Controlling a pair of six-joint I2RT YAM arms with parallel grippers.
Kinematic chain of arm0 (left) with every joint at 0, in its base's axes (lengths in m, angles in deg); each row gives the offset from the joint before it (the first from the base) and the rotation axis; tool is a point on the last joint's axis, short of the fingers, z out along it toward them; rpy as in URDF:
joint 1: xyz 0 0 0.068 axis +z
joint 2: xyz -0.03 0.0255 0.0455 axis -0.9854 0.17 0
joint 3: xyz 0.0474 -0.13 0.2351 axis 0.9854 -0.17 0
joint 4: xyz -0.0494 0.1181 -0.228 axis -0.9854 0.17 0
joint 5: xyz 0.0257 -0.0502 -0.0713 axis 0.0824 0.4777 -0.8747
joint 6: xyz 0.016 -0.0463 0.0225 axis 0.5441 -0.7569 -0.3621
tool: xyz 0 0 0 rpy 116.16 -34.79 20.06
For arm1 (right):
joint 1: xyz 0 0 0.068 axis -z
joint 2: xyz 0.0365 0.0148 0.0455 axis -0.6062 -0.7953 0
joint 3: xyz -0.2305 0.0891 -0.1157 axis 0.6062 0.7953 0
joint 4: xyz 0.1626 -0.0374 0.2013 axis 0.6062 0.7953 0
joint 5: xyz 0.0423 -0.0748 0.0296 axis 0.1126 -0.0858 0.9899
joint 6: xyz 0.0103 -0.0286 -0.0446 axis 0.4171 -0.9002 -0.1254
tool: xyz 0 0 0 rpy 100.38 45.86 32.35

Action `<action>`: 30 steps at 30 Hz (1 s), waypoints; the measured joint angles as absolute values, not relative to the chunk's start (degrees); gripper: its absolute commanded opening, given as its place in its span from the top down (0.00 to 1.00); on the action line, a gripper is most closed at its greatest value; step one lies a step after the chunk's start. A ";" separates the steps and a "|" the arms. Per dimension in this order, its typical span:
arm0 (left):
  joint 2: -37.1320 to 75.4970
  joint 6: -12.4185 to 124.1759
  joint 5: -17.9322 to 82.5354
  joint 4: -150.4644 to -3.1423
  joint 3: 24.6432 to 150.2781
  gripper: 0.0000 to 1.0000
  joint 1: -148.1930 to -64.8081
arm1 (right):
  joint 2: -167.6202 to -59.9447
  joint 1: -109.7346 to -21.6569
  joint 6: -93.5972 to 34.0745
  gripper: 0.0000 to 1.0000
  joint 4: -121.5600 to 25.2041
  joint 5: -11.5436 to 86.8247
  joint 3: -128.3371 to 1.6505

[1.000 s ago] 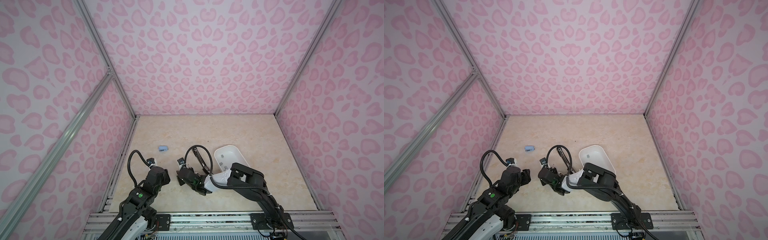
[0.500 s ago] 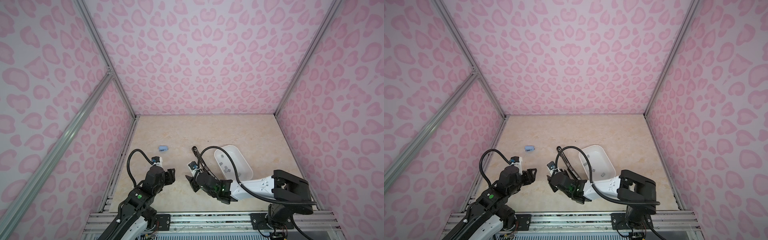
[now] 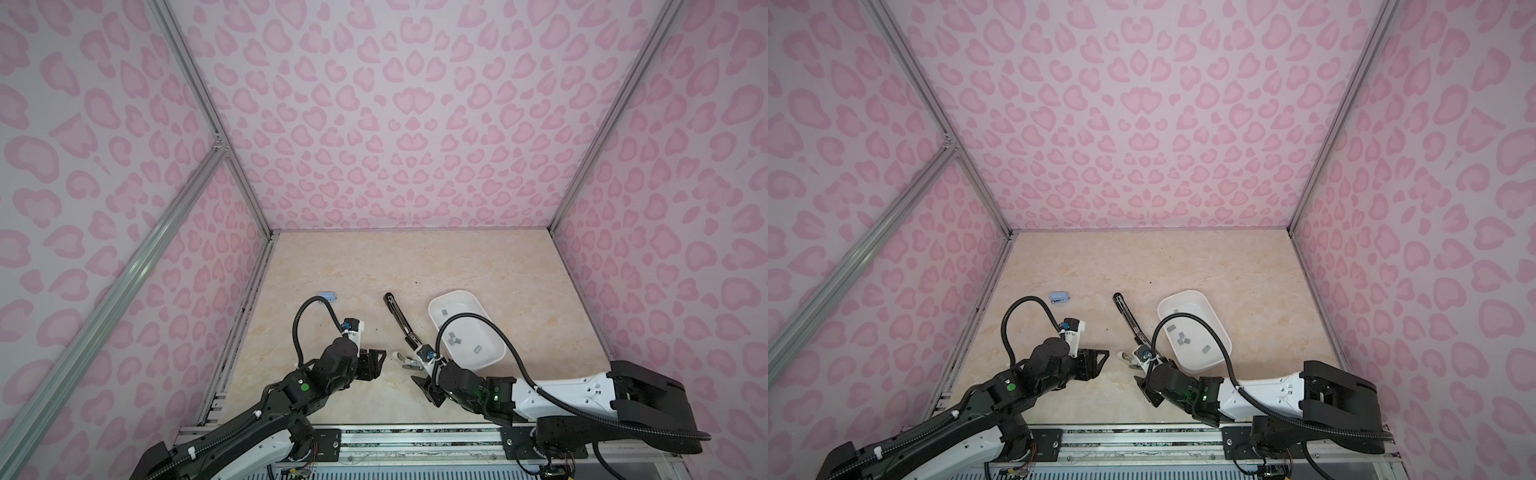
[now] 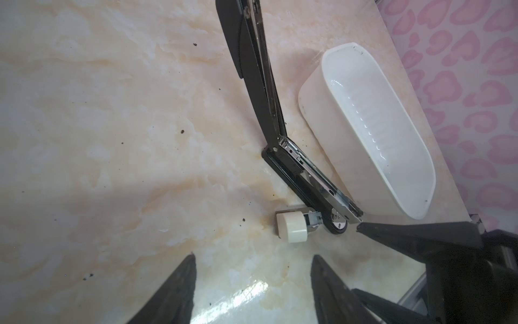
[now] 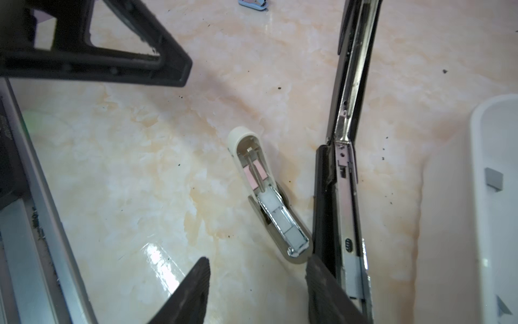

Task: Load the staples into the stapler
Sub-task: 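Move the right gripper back over the white stapler beside the black stapler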

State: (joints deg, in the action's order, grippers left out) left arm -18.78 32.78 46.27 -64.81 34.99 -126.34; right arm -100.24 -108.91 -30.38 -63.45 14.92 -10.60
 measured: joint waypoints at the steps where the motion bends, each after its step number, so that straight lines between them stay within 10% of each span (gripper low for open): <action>1: -18.56 32.24 46.69 -65.05 34.92 0.33 -126.41 | -100.76 -108.45 -30.55 0.45 -63.78 15.66 -10.65; 30: -18.14 30.51 51.08 -65.67 33.96 0.25 -126.71 | -119.32 -103.90 -30.05 0.51 -62.40 15.73 -20.42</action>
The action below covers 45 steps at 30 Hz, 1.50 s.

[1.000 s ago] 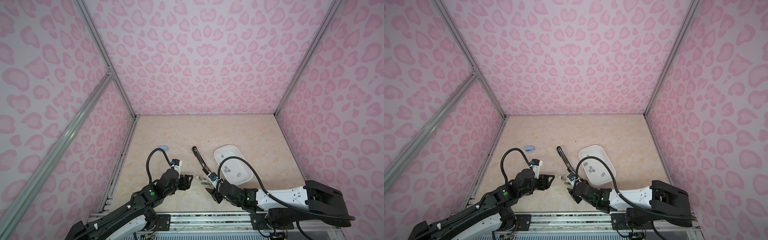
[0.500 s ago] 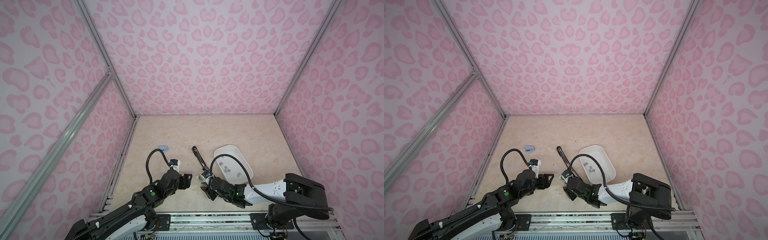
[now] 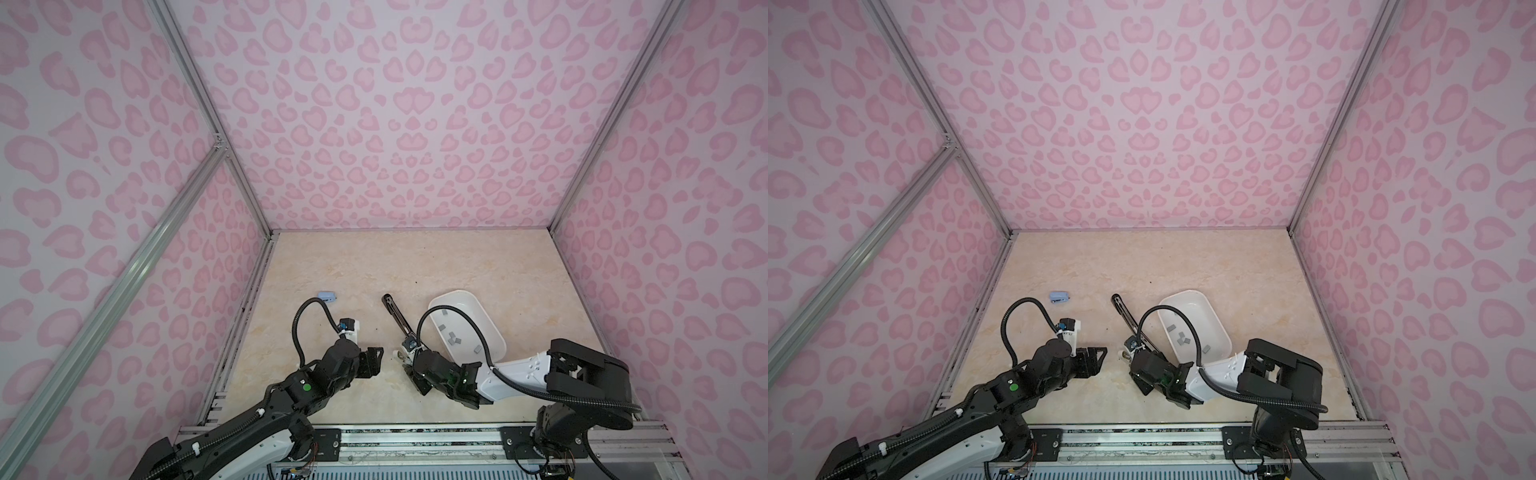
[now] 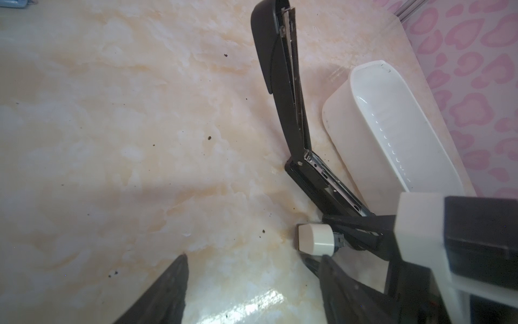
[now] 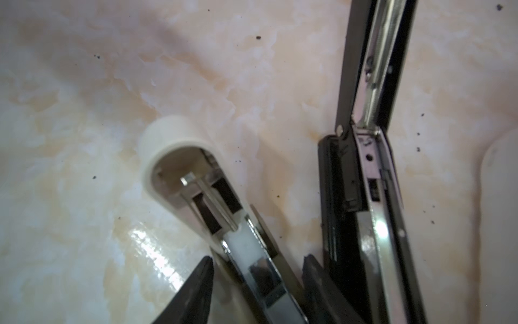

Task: Load the staples into the stapler
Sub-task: 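Move the right gripper back over the white stapler beside the black stapler, then lower the right gripper around the open white stapler's base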

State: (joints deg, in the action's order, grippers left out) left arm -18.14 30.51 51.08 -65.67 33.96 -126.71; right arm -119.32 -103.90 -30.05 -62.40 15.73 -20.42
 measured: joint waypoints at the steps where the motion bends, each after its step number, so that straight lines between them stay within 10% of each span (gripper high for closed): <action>1: -18.14 30.51 51.08 -65.67 33.94 0.25 -126.71 | -119.32 -103.99 -29.79 0.52 -62.27 15.53 -20.42; 26: -30.69 27.32 57.84 -55.94 33.22 0.14 -121.68 | -130.56 -108.95 -27.71 0.70 -67.45 12.41 -29.79; 45: -19.85 33.44 45.40 -58.56 32.89 0.13 -98.65 | -138.05 -109.10 -30.62 0.53 -70.22 19.16 -38.49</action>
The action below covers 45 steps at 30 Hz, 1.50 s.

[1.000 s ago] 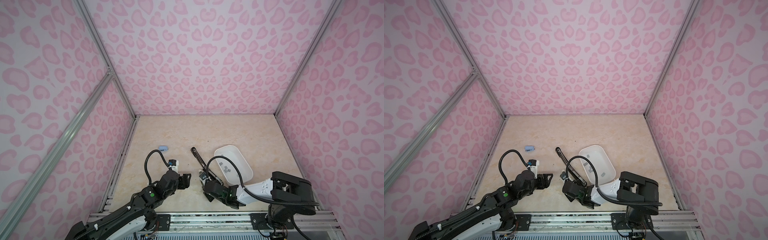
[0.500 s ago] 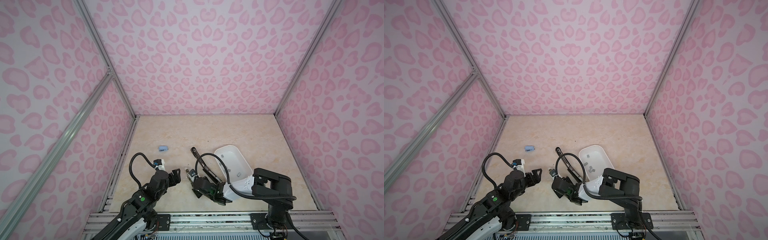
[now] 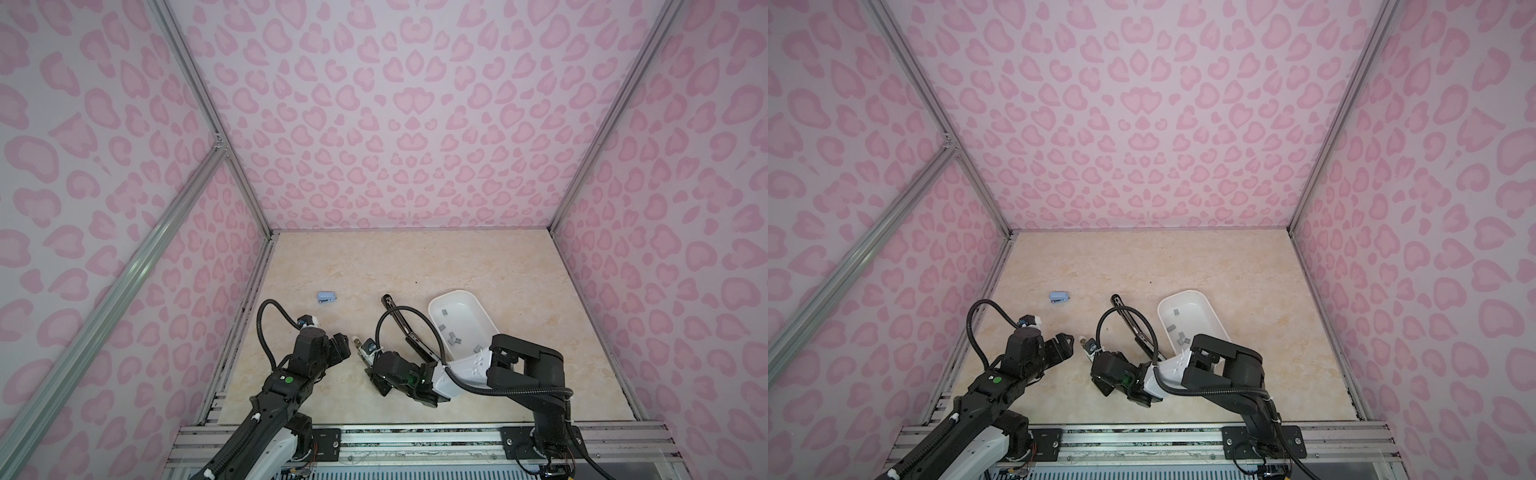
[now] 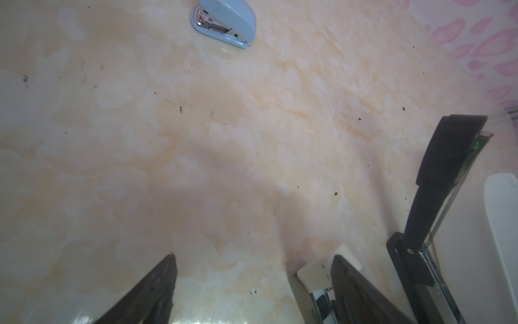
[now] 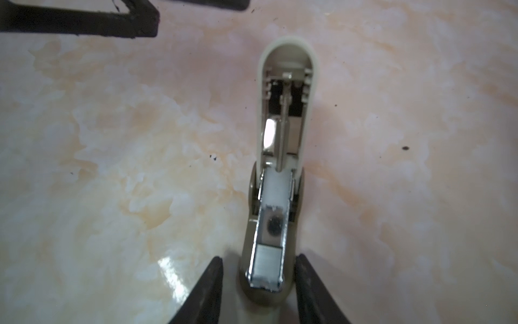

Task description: Load the staples into the stapler

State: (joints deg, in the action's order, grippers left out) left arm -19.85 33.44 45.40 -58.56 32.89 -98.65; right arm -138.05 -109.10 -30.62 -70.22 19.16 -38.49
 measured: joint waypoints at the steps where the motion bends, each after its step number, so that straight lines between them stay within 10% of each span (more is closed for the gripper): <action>1: -18.89 33.53 45.36 -58.80 33.28 0.14 -98.65 | -137.55 -109.17 -30.75 0.54 -70.68 19.49 -37.62; 45: -13.88 33.24 43.26 -62.41 35.27 0.13 -94.21 | -141.70 -109.04 -29.64 0.66 -84.69 14.66 -34.27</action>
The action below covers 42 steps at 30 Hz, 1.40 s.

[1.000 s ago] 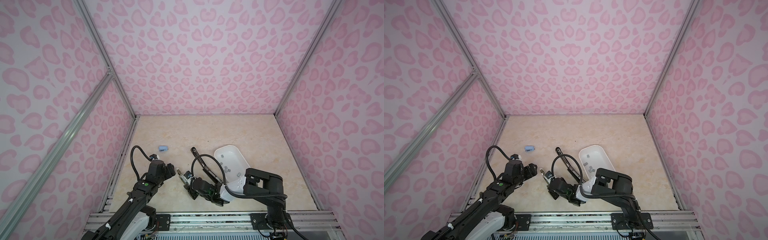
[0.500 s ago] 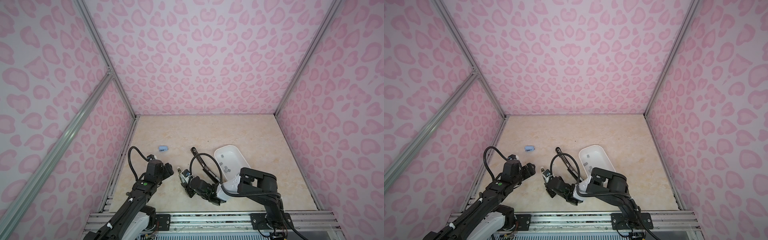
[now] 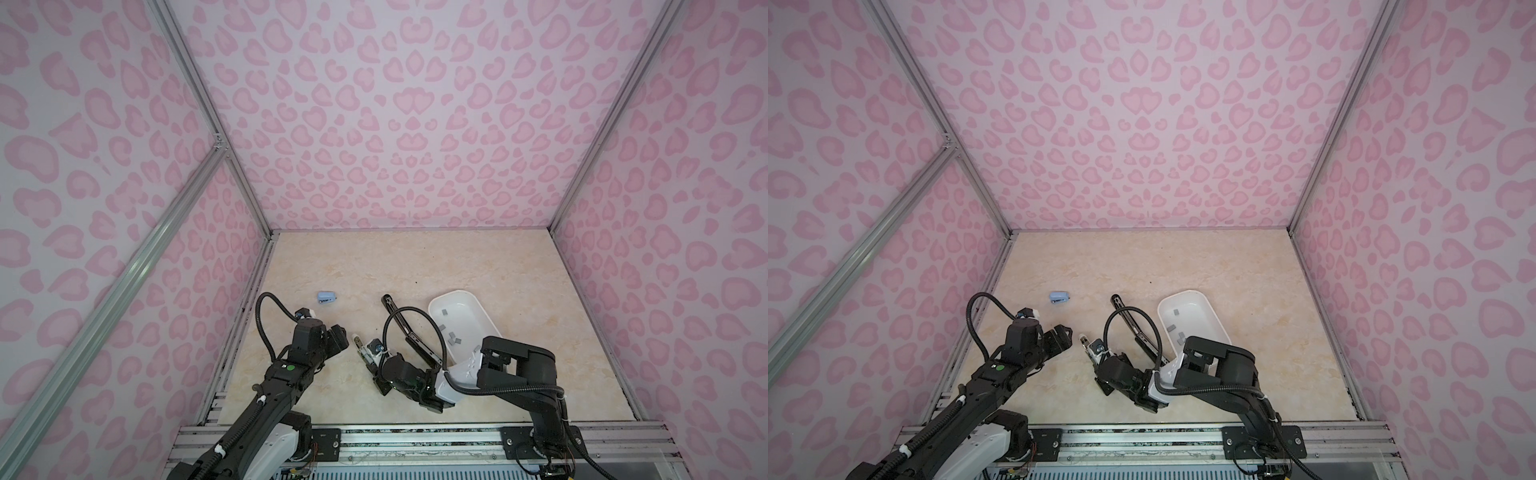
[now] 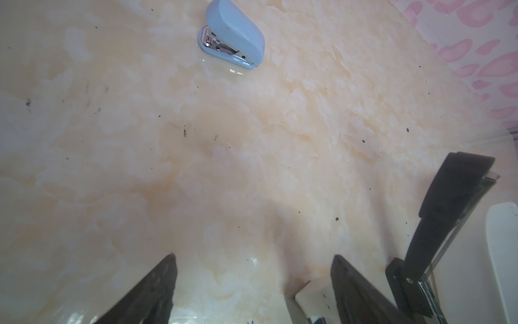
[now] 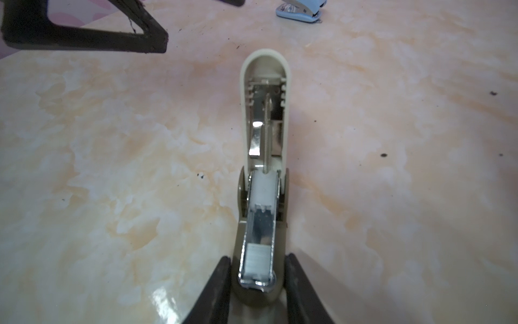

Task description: Load the staples into the stapler

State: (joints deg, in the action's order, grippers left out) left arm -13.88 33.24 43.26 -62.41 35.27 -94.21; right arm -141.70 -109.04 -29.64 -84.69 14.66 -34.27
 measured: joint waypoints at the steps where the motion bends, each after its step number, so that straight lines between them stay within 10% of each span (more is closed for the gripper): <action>1: -13.57 33.13 43.19 -62.41 35.27 0.13 -94.19 | -141.79 -109.06 -29.68 0.65 -84.69 14.55 -34.36; 42: 0.83 32.63 32.81 -70.96 36.08 0.18 -93.47 | -142.99 -108.38 -29.05 0.72 -88.58 15.32 -33.71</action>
State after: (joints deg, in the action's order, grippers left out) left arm 0.83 32.63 32.81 -70.96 36.08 -93.47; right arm -142.99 -108.38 -29.05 -88.58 15.32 -33.71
